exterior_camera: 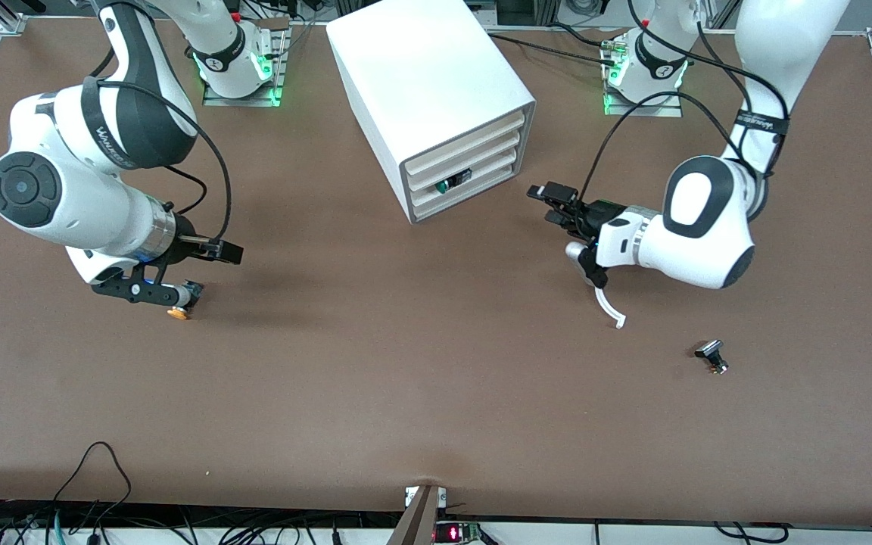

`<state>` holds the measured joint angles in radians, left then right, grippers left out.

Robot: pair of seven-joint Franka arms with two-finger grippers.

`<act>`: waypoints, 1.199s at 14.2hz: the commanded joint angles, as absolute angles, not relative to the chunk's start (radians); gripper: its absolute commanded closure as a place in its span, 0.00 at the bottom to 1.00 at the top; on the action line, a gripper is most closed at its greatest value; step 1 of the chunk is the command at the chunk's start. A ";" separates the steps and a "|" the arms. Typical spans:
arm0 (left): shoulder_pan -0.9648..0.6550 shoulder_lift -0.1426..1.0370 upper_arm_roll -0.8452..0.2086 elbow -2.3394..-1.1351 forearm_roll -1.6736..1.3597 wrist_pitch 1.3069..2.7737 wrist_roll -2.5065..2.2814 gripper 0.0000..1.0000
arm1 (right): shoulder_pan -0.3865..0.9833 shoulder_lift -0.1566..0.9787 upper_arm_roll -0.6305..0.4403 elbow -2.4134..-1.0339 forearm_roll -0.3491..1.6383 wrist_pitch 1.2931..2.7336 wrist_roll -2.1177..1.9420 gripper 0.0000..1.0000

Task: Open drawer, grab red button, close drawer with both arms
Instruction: 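Reach the left gripper to the drawer handle while the right gripper approaches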

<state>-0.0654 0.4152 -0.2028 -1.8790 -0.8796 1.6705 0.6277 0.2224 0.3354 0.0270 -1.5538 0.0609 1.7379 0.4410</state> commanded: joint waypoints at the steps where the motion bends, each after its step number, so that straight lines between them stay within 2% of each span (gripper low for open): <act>1: -0.055 0.380 -0.222 -2.009 -0.965 1.718 0.793 0.17 | 0.255 0.348 0.021 -1.540 0.075 1.753 0.520 0.01; 6: -0.055 0.382 -0.261 -2.187 -1.165 1.815 1.029 0.32 | 0.271 0.370 0.021 -1.536 0.141 1.755 0.597 0.01; 9: -0.055 0.385 -0.285 -2.221 -1.209 1.810 1.060 0.50 | 0.307 0.386 0.021 -1.503 0.147 1.753 0.675 0.01; 15: -0.057 0.390 -0.327 -2.247 -1.232 1.812 1.071 0.53 | 0.383 0.434 0.021 -1.417 0.146 1.753 0.821 0.01; 17: -0.057 0.396 -0.340 -2.249 -1.236 1.812 1.071 0.57 | 0.394 0.449 0.021 -1.393 0.146 1.753 0.854 0.01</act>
